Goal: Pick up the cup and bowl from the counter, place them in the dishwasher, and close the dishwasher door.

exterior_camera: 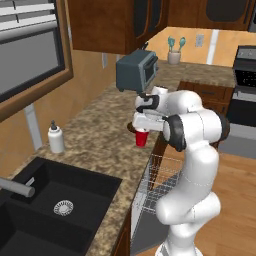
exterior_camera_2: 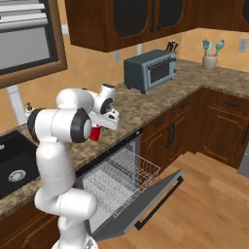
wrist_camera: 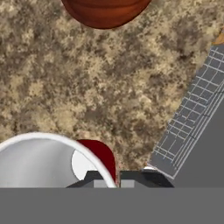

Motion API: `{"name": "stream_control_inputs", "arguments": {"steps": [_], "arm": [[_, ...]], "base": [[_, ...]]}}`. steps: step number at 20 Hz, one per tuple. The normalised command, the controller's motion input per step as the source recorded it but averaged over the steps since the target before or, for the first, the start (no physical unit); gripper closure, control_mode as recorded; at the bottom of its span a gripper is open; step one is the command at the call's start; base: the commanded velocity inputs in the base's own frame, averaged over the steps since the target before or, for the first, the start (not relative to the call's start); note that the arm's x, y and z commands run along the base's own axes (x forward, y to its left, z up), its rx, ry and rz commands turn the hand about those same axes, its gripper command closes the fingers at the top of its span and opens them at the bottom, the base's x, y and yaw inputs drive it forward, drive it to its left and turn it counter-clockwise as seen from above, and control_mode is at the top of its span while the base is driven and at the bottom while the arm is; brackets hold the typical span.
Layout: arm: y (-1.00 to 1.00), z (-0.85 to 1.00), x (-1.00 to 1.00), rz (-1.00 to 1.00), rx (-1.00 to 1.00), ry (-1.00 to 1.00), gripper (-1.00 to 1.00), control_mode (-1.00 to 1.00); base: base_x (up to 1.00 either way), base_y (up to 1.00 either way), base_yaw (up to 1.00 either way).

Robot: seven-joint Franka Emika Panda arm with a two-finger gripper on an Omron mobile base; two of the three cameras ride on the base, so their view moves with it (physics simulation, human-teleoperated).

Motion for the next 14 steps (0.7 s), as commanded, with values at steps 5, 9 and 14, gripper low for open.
{"name": "stream_control_inputs", "arguments": {"steps": [5,9,14], "arm": [[-0.63,-0.01,-0.97,0.08,0.00,-0.16,1.00,-1.00],[-0.97,-0.35,-0.58,0.11,0.00,-0.11,1.00,-1.00],[-0.92,-0.34,-0.15,0.25,0.03,-0.19,1.00,-1.00]], "base": [[0.00,0.00,0.00],[0.00,0.00,0.00],[0.00,0.00,0.00]]}}
